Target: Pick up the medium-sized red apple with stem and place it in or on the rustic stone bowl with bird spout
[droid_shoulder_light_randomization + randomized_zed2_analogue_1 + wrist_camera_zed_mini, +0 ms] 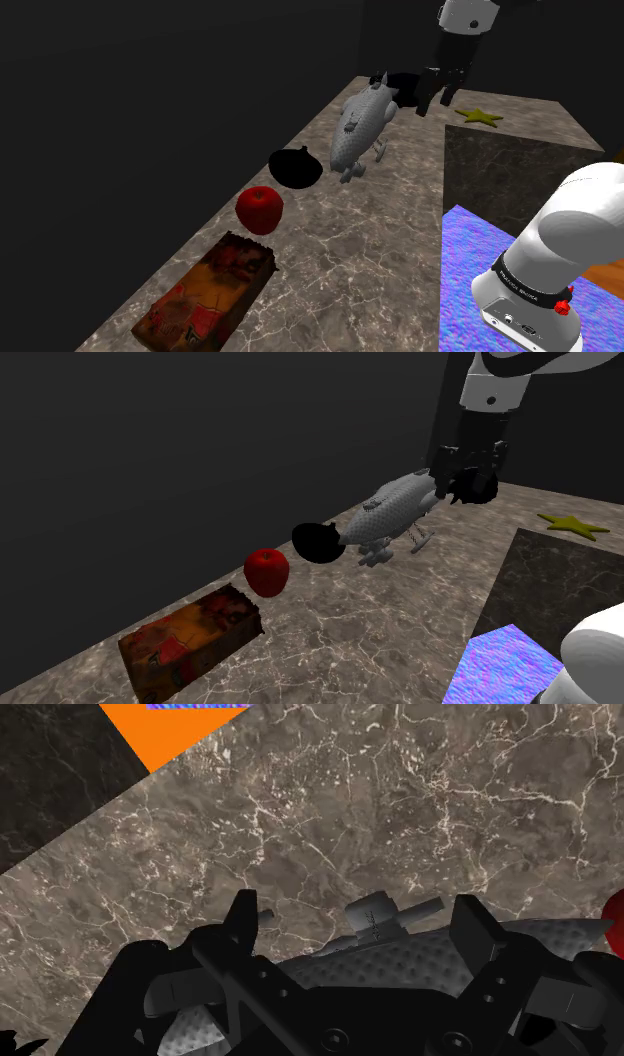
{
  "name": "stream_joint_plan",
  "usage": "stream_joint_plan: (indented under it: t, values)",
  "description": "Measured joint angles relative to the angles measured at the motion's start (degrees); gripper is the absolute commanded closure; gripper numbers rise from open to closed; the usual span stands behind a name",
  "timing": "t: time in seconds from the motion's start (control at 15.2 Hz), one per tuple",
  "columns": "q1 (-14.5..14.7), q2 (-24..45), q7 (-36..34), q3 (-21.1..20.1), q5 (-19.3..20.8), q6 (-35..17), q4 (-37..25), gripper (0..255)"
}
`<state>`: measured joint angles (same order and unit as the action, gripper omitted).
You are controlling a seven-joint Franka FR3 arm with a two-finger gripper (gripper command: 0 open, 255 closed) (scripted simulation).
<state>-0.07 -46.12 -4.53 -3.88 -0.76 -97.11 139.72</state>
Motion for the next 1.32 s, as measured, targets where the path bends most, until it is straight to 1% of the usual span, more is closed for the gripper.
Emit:
stream_joint_plan:
  t: [0.07, 0.2, 0.4, 0.53, 0.73, 0.92, 1.32]
  values:
    - [0.0, 0.0, 0.0, 0.0, 0.0, 0.0, 0.0, 0]
    - [0.82, 1.68, 0.05, -0.87, -0.54, -1.7, -0.33, 0]
    - [2.44, 5.62, 0.58, -2.53, -1.43, -5.79, -1.01, 0]
    - [3.68, 8.47, 0.62, -4.06, -2.13, -9.4, -0.84, 0]
    - [5.34, 12.98, 0.79, -6.2, -2.82, -12.61, -3.17, 0]
    - [6.8, 17.19, 1.2, -8.23, -3.14, -16.83, -4.09, 0]
    - [9.11, 26.88, 1.52, -12.4, -2.31, -23.55, -9.01, 0]
